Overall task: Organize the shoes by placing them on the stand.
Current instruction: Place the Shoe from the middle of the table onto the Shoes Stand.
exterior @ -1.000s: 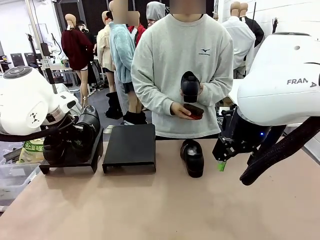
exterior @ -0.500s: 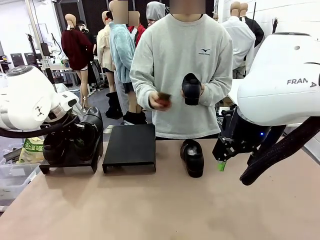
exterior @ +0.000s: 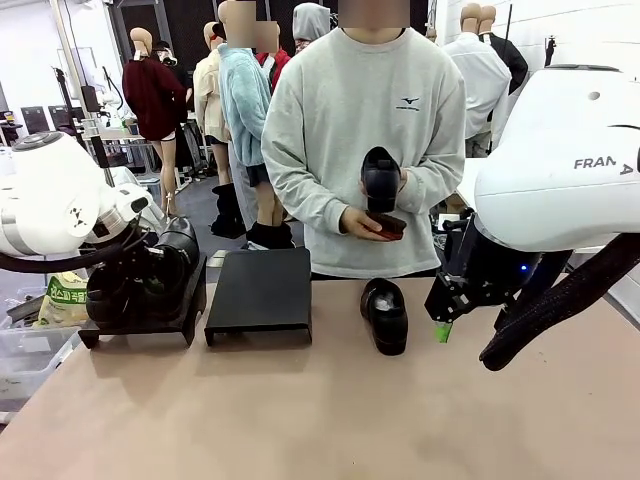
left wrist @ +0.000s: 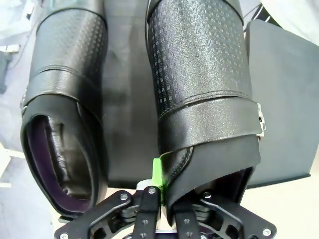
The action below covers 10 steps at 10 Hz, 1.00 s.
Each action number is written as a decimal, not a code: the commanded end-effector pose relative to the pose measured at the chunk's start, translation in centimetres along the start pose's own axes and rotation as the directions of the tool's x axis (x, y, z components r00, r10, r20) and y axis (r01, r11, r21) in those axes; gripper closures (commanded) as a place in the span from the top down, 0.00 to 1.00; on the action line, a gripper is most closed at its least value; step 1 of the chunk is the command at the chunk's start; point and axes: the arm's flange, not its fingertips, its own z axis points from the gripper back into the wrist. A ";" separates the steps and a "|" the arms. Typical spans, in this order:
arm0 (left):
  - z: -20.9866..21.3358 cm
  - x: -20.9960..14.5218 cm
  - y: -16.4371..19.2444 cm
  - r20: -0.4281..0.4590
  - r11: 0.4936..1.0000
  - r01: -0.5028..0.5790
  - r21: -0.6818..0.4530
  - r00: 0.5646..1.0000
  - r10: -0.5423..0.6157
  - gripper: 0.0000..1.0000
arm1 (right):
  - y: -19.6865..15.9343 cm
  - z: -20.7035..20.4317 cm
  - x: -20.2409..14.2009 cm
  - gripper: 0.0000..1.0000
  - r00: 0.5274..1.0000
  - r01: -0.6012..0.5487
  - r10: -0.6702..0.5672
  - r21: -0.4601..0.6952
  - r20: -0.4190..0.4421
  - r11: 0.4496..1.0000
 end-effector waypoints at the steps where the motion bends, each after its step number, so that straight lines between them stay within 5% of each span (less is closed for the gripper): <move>1: -0.1 1.1 0.4 -0.021 1.000 -0.006 0.021 1.000 0.006 0.00 | 0.0 -0.2 -0.1 1.00 1.000 -0.004 0.004 0.022 -0.003 1.000; 10: -1.8 1.4 0.4 -0.020 1.000 -0.019 0.021 1.000 0.019 0.03 | 0.0 -0.2 -0.1 1.00 1.000 -0.004 0.004 0.022 -0.003 1.000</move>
